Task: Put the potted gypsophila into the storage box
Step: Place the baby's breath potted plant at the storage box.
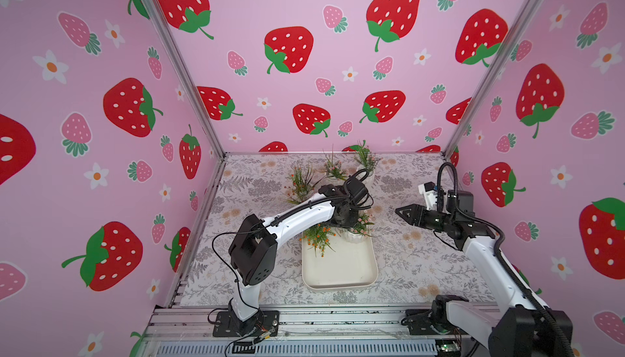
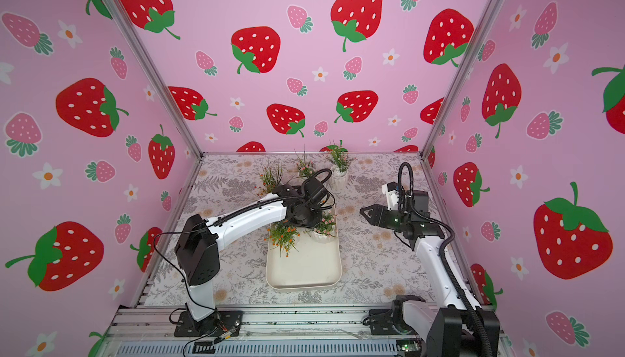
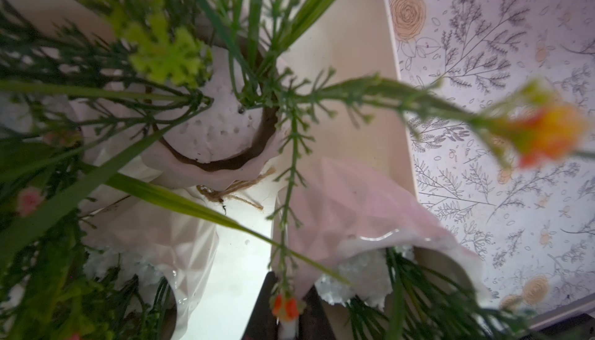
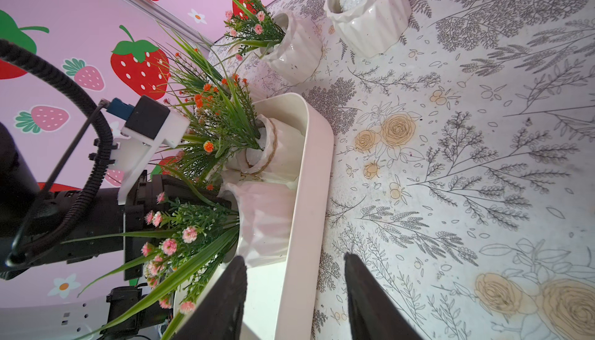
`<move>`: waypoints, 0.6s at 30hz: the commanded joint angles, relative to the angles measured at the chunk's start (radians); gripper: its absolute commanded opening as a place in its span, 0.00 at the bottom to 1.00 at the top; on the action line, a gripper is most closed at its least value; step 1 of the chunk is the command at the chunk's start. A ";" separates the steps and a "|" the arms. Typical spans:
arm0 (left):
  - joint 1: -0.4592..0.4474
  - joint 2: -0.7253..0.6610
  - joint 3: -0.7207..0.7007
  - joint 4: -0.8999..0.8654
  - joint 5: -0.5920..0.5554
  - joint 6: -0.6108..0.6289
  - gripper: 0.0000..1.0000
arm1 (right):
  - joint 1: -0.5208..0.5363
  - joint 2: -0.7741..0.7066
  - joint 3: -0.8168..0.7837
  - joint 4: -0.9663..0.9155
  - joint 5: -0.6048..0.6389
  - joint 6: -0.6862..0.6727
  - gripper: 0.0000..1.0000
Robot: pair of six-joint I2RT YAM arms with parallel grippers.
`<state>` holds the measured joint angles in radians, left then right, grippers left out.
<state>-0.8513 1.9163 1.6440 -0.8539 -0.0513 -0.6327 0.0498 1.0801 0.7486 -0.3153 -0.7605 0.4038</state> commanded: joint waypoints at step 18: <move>-0.005 0.067 0.004 0.047 -0.035 -0.009 0.10 | -0.013 0.020 -0.016 0.026 -0.021 0.006 0.51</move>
<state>-0.8520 1.9881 1.6432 -0.8322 -0.0761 -0.6289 0.0448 1.0943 0.7448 -0.3027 -0.7616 0.4042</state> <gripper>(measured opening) 0.145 0.511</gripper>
